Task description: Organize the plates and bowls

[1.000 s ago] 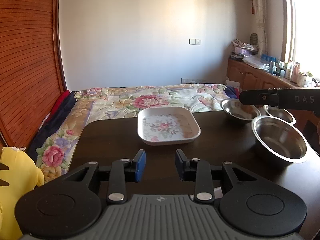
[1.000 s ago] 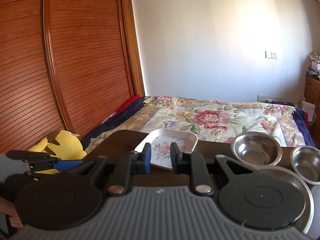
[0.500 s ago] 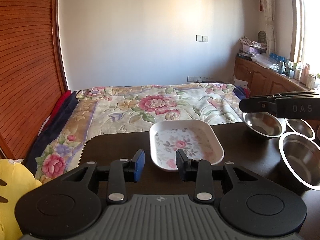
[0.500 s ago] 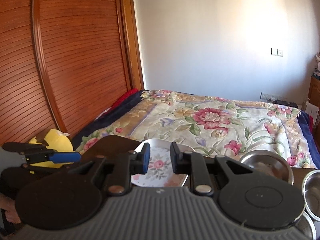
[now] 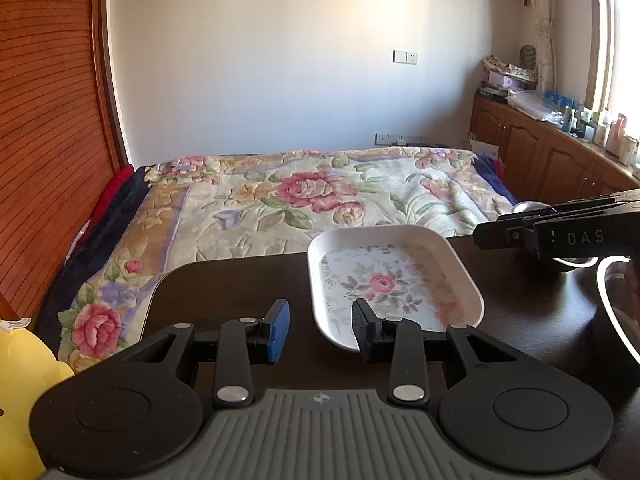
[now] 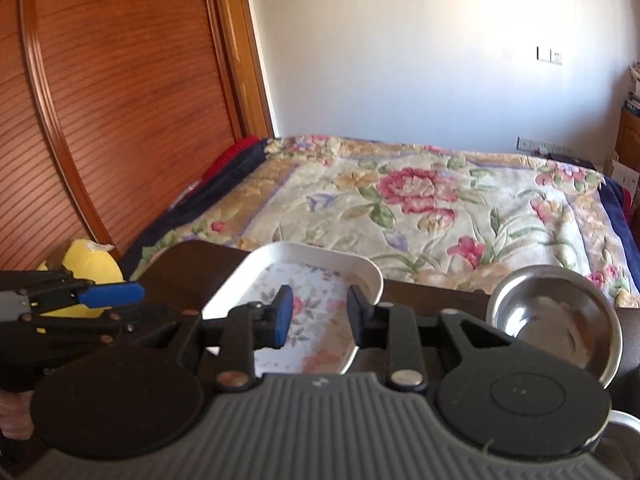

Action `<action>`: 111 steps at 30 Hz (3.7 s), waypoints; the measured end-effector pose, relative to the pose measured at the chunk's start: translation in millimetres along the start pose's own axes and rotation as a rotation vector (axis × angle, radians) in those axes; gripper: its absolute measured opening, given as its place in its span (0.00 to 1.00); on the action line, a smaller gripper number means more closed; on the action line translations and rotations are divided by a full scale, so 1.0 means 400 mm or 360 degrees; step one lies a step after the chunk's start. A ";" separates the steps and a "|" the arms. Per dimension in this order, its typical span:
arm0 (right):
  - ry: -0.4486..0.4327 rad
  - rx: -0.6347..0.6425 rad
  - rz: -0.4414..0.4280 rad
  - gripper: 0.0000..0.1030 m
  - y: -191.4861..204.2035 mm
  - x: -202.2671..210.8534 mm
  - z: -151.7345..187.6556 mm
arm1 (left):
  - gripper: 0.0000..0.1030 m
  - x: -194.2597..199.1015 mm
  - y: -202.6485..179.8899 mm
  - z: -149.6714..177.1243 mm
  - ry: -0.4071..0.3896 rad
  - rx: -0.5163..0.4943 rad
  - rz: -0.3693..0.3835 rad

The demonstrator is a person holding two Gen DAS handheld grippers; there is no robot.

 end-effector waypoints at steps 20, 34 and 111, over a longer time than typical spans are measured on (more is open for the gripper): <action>0.0312 0.0020 0.0049 0.39 -0.044 -0.146 0.029 | 0.37 -0.164 0.034 0.005 0.0132 0.0024 0.0052; 0.0498 0.0077 -0.0048 0.20 -0.035 -0.176 0.065 | 0.19 -0.194 0.038 0.025 0.0181 0.0104 0.0126; -0.0119 -0.0005 -0.0147 0.13 -0.014 0.391 0.224 | 0.15 0.419 -0.226 0.192 -0.0226 0.0001 0.0216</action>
Point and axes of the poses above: each gripper's, at about its wrist camera, not at the fingertips, and x roughly against the way its jaws point, y to its left, z to its underside, the point moved 10 cm from there along -x, roughly the way its jaws point, and after that the axes turned 6 degrees about z, right-handed, at the moved point
